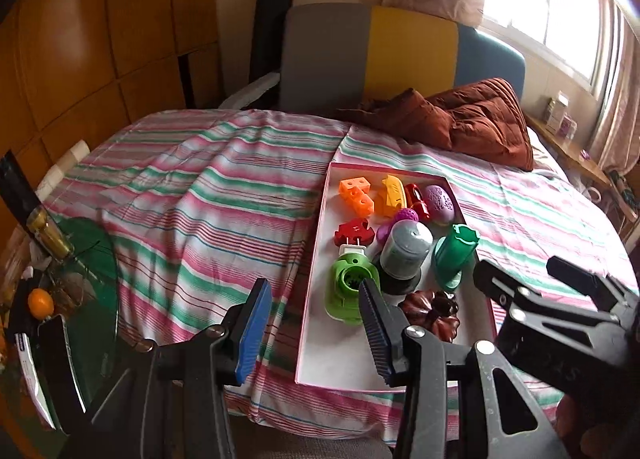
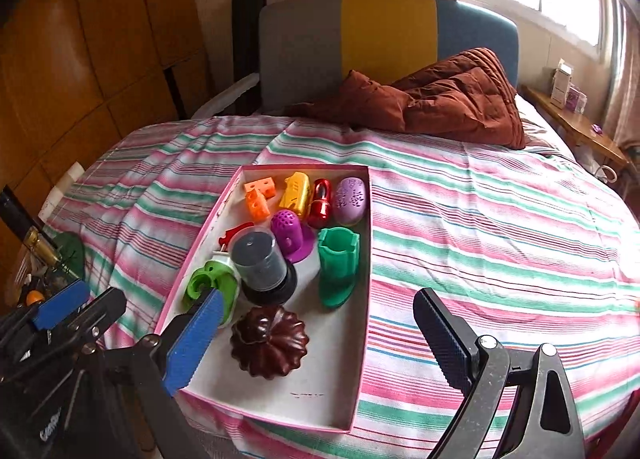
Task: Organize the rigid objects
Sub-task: 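Withdraw both grippers from the tray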
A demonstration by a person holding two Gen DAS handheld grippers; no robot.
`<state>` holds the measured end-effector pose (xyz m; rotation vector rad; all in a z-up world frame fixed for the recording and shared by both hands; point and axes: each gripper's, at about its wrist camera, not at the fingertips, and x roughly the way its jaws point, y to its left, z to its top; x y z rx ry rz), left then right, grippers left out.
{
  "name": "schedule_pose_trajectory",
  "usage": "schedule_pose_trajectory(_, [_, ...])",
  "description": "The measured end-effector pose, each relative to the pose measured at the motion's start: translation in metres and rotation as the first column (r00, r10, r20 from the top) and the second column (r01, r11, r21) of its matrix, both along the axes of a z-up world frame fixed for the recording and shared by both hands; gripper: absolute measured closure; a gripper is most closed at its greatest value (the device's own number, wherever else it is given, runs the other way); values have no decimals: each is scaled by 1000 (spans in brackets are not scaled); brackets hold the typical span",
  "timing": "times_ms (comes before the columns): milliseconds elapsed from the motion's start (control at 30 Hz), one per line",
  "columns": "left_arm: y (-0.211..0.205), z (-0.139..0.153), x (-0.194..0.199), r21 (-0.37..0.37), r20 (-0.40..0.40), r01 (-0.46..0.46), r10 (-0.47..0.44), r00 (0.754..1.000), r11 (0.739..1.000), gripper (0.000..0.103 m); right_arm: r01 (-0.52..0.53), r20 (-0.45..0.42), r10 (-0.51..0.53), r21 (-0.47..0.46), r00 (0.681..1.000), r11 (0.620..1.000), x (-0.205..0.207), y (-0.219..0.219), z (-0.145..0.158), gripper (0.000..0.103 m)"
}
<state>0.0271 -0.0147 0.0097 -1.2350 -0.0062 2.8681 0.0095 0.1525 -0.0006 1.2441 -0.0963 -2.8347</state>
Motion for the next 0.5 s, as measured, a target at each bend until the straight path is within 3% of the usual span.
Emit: schedule_pose_trajectory(500, [9, -5, 3, -47, -9, -2, 1, 1000, 999, 57, 23, 12, -22, -14, 1000, 1000, -5, 8, -5, 7])
